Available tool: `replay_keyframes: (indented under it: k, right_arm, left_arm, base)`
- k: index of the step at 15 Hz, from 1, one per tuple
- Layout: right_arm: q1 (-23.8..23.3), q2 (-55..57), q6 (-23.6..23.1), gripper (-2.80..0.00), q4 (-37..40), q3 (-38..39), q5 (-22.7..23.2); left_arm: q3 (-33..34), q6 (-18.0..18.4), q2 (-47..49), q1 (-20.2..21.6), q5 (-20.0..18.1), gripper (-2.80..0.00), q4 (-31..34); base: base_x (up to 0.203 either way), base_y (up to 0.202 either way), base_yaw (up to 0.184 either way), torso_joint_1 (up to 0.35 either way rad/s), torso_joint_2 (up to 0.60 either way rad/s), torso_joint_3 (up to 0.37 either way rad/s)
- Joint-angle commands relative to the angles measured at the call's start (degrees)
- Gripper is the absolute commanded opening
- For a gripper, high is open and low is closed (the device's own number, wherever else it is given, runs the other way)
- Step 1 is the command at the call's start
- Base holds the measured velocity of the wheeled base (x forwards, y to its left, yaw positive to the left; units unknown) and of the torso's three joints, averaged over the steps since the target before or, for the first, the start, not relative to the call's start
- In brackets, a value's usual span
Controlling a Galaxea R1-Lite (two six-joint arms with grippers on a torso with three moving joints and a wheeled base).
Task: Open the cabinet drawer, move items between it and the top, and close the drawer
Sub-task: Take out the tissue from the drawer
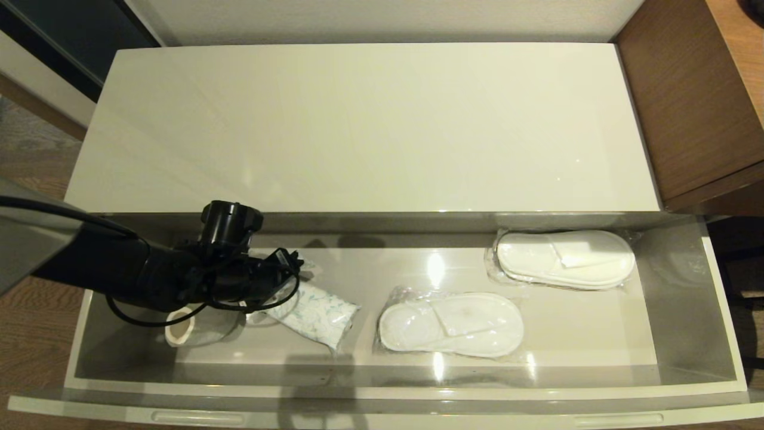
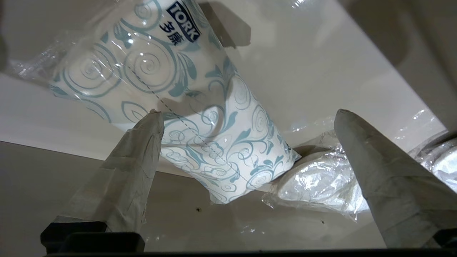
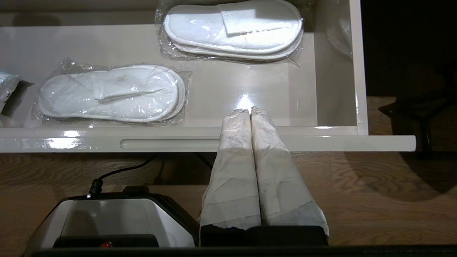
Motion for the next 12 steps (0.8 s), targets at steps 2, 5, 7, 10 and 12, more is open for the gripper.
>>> replay_keyframes:
  k: [2, 5, 7, 10, 12]
  right_arm:
    - [0.0, 0.1, -0.1, -2.8, 0.0, 0.1, 0.0]
    - [0.0, 0.1, 0.0, -2.8, 0.0, 0.1, 0.0]
    - [0.0, 0.1, -0.1, -2.8, 0.0, 0.1, 0.0]
    - [0.1, 0.1, -0.1, -2.8, 0.0, 0.1, 0.0]
    - [0.0, 0.1, -0.1, -2.8, 0.0, 0.1, 0.0]
  left_arm:
    - [-0.7, -0.3, 0.8, 1.3, 0.1, 0.0, 0.1]
    - [-0.2, -0.2, 0.8, 1.9, 0.0, 0.0, 0.2]
    - [1.4, -0.1, 0.7, 3.8, -0.2, 0.0, 0.0]
    - [1.7, 0.0, 1.0, 4.6, -0.1, 0.0, -0.1]
    - [1.7, 0.0, 1.2, 4.7, -0.1, 0.0, -0.1]
  base:
    - [0.0, 0.0, 0.0, 0.0, 0.0, 0.0]
    - [0.0, 0.0, 0.0, 0.0, 0.0, 0.0]
    - [0.0, 0.0, 0.0, 0.0, 0.0, 0.0]
    - [0.0, 0.0, 0.0, 0.0, 0.0, 0.0]
    - [0.0, 0.0, 0.0, 0.0, 0.0, 0.0]
